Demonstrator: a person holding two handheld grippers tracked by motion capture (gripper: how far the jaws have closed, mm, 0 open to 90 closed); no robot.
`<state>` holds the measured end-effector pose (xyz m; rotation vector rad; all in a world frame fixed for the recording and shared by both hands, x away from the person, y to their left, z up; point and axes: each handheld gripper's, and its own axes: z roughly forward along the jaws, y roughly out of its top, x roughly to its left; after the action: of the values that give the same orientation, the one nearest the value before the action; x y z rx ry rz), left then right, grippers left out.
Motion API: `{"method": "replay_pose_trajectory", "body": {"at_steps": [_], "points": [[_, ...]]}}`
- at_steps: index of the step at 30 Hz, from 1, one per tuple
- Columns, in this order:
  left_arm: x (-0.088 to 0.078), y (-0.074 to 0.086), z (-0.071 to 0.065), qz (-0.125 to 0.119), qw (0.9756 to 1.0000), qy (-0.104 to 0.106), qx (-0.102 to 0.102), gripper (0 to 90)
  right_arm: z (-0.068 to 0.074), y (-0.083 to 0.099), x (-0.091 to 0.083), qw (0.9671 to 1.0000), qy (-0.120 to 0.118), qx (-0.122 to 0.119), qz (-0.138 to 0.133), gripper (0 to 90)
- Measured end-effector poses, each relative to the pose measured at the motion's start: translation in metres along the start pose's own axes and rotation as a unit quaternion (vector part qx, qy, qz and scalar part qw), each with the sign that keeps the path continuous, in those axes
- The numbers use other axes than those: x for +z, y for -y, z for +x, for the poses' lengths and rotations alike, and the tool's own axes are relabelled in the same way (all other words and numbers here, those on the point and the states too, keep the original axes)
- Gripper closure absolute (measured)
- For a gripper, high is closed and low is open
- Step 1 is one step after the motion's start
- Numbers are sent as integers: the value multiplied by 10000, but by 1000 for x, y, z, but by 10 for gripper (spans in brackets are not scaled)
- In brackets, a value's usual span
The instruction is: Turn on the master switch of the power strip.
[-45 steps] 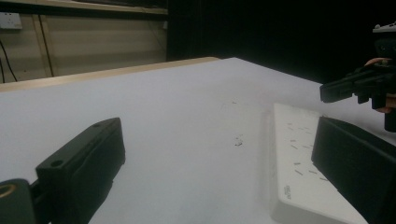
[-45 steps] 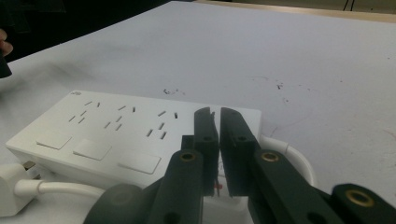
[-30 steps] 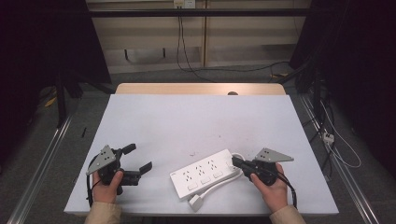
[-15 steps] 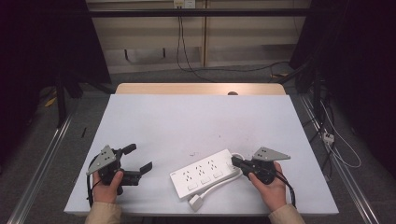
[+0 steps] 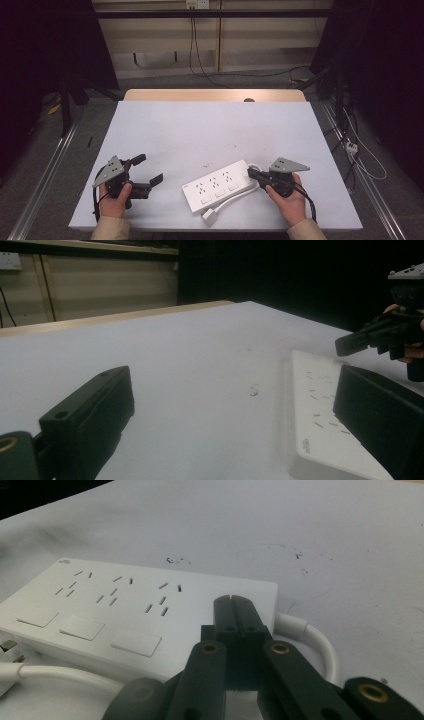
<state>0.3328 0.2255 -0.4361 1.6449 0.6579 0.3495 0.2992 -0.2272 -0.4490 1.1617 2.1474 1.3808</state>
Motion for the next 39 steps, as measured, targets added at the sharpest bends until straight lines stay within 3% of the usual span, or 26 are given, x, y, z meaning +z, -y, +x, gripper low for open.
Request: {"method": "replay_pose_trajectory", "body": {"at_steps": [39], "points": [[0, 0, 0, -2, 10000, 7, -22, 26, 1, 2, 4, 9998, 102, -49, 186, 900]]}}
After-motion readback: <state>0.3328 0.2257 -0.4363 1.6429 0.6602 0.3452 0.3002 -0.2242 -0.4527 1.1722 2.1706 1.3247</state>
